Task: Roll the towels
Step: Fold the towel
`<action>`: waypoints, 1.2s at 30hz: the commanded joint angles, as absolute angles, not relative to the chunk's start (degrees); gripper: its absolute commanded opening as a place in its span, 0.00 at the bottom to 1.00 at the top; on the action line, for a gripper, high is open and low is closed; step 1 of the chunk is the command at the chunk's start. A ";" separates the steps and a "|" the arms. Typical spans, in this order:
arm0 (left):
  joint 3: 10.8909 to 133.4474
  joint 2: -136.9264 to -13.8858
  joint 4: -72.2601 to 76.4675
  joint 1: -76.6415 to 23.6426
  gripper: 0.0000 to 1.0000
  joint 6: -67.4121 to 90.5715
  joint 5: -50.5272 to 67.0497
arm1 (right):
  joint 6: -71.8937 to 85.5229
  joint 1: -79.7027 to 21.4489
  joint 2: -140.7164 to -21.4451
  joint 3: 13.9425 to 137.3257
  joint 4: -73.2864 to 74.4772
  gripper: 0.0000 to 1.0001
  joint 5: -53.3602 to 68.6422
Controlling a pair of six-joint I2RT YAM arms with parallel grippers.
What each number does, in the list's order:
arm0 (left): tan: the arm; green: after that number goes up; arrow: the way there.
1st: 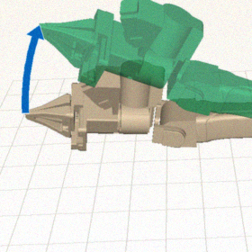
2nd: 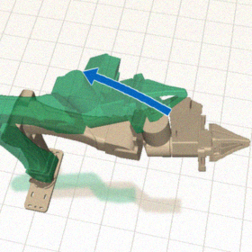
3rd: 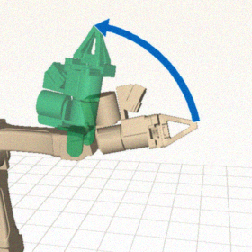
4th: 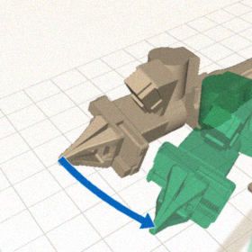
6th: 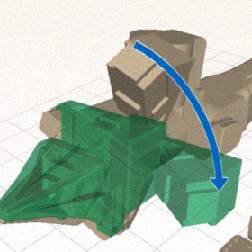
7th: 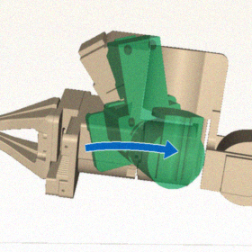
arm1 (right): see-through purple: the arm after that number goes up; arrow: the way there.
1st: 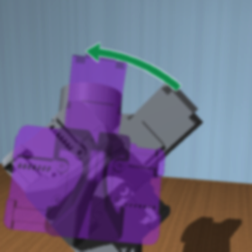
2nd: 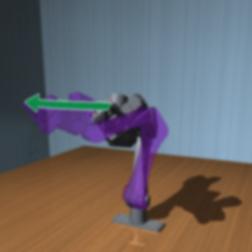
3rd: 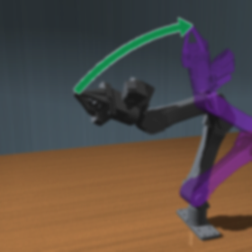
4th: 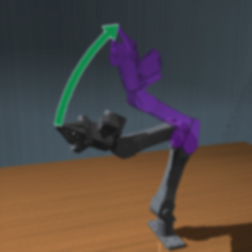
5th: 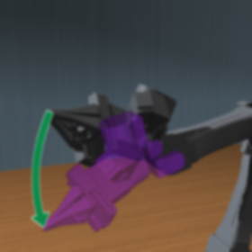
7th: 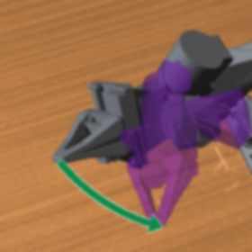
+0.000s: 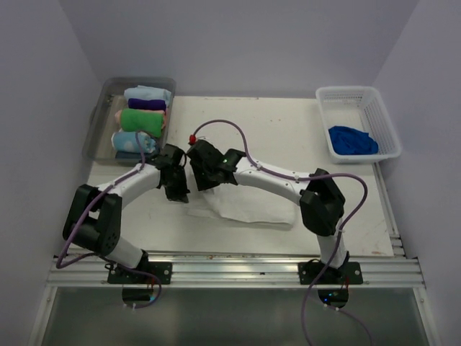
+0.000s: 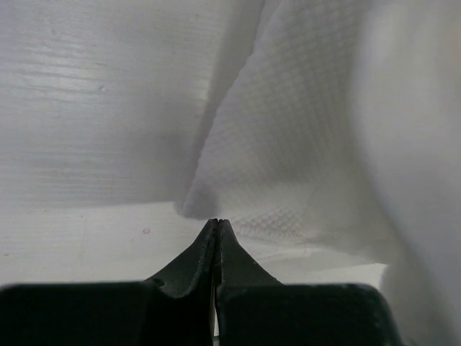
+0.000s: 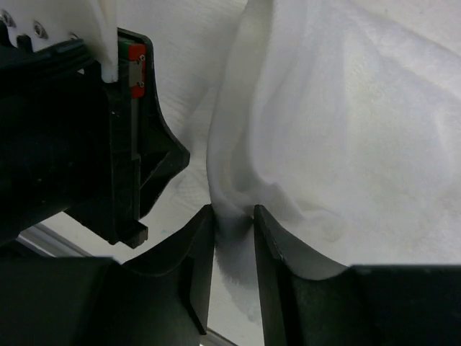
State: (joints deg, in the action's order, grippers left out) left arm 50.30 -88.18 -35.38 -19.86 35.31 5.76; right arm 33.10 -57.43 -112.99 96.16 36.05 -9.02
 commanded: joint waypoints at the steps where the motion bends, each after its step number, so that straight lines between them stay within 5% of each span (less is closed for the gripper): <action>1: 50.80 -84.29 -38.23 -17.76 0.00 34.37 6.32 | 32.96 -58.44 -113.03 99.67 32.26 0.34 -5.54; 2: 51.24 -83.33 -38.84 -17.41 0.00 34.28 6.59 | 32.70 -58.45 -112.51 99.58 32.08 0.51 -5.45; 5: 54.57 -81.57 -41.04 -16.53 0.00 34.19 6.68 | 31.73 -58.45 -108.21 98.18 32.52 0.73 -5.54; 8: 57.12 -80.77 -42.62 -16.35 0.00 34.63 6.51 | 30.59 -58.01 -101.81 95.46 33.40 0.75 -9.74; 10: 59.06 -80.07 -43.15 -16.35 0.00 34.80 6.33 | 31.28 -55.83 -97.67 90.55 33.66 0.68 -12.90; 14: 59.94 -79.36 -41.05 -16.87 0.00 35.07 7.29 | 33.75 -46.96 -86.26 77.90 33.75 0.21 -12.49; 16: 60.29 -80.41 -39.55 -18.36 0.00 35.07 7.82 | 34.54 -39.95 -83.60 70.60 33.84 0.08 -9.77; 19: 62.14 -84.02 -40.78 -20.21 0.00 34.80 5.64 | 32.70 -34.39 -79.81 65.40 35.41 0.08 -9.23; 24: 63.01 -87.09 -37.10 -19.60 0.43 33.40 2.29 | 30.94 -33.49 -80.16 65.31 38.94 0.11 -11.25; 36: 71.45 -97.55 -35.77 -18.46 0.42 32.78 0.70 | 31.46 -33.49 -81.47 65.65 38.76 0.11 -10.19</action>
